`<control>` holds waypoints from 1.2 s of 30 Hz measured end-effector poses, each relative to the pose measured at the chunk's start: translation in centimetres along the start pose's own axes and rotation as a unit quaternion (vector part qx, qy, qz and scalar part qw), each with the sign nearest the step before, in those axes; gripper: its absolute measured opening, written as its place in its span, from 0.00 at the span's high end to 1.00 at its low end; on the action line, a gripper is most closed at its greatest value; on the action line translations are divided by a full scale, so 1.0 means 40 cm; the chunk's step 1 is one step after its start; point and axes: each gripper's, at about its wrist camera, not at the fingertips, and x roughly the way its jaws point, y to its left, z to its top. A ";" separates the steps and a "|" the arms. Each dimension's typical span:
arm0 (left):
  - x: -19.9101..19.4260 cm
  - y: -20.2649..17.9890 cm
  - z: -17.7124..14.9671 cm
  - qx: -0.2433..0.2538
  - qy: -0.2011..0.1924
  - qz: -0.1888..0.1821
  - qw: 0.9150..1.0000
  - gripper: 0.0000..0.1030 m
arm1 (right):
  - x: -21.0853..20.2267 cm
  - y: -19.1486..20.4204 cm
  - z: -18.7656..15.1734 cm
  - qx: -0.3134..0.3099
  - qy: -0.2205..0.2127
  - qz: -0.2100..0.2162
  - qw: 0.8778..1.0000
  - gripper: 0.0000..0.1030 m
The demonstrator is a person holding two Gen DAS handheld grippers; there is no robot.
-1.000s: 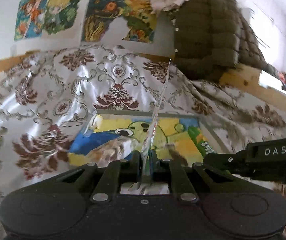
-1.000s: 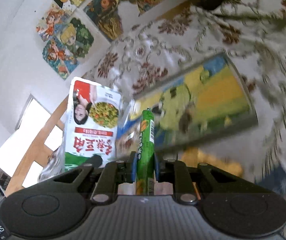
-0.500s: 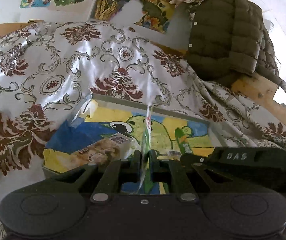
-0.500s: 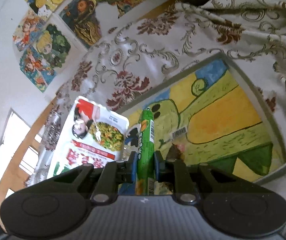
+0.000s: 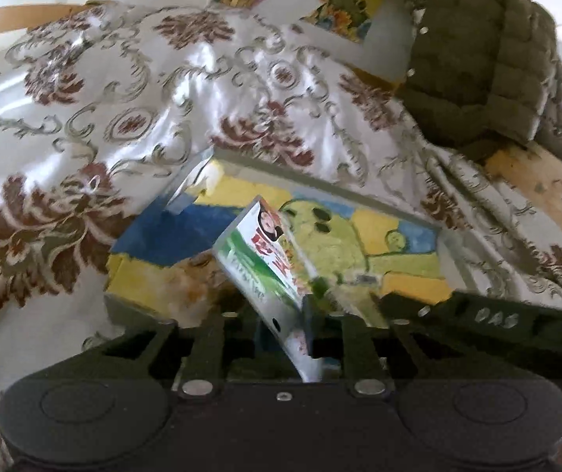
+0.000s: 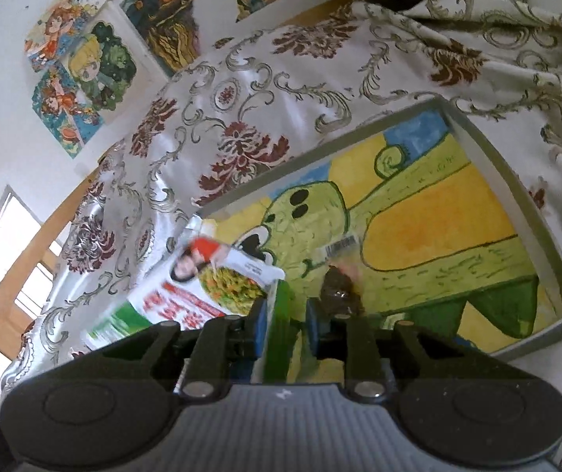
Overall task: Organize snacks
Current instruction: 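Lower both snacks into the grey tray and open both tools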
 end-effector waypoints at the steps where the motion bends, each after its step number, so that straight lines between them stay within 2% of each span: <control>1: -0.003 0.002 -0.001 -0.001 0.004 0.004 1.000 0.73 | -0.007 0.001 0.002 -0.001 -0.003 0.000 1.000 0.70; 6: -0.030 0.006 0.000 0.002 0.021 0.020 1.000 0.58 | -0.045 0.005 0.013 0.001 -0.019 -0.003 1.000 0.57; 8: -0.049 0.005 0.000 0.003 0.020 0.021 1.000 0.45 | -0.063 0.008 0.017 -0.003 -0.027 -0.005 1.000 0.52; 10: -0.071 -0.003 -0.002 0.012 0.017 0.025 0.999 0.39 | -0.087 0.014 0.020 -0.008 -0.036 -0.006 0.999 0.46; 15: -0.129 -0.013 -0.004 0.019 0.008 0.034 0.999 0.30 | -0.159 0.031 0.020 -0.033 -0.064 -0.013 0.997 0.31; 19: -0.189 -0.020 0.004 0.010 -0.019 0.037 0.999 0.20 | -0.227 0.047 0.015 -0.061 -0.085 -0.018 0.994 0.22; 23: -0.262 -0.045 0.009 0.026 -0.064 0.041 0.997 0.09 | -0.294 0.074 0.005 -0.095 -0.112 -0.023 0.989 0.13; 27: -0.337 -0.066 -0.002 0.050 -0.105 0.041 0.992 0.02 | -0.359 0.098 -0.021 -0.125 -0.134 -0.027 0.983 0.07; 30: -0.387 -0.070 -0.019 0.060 -0.125 0.043 0.989 0.01 | -0.411 0.114 -0.047 -0.150 -0.152 -0.034 0.976 0.03; 36: -0.484 -0.049 -0.072 0.049 -0.155 0.050 0.985 0.01 | -0.504 0.133 -0.114 -0.179 -0.172 -0.045 0.968 0.00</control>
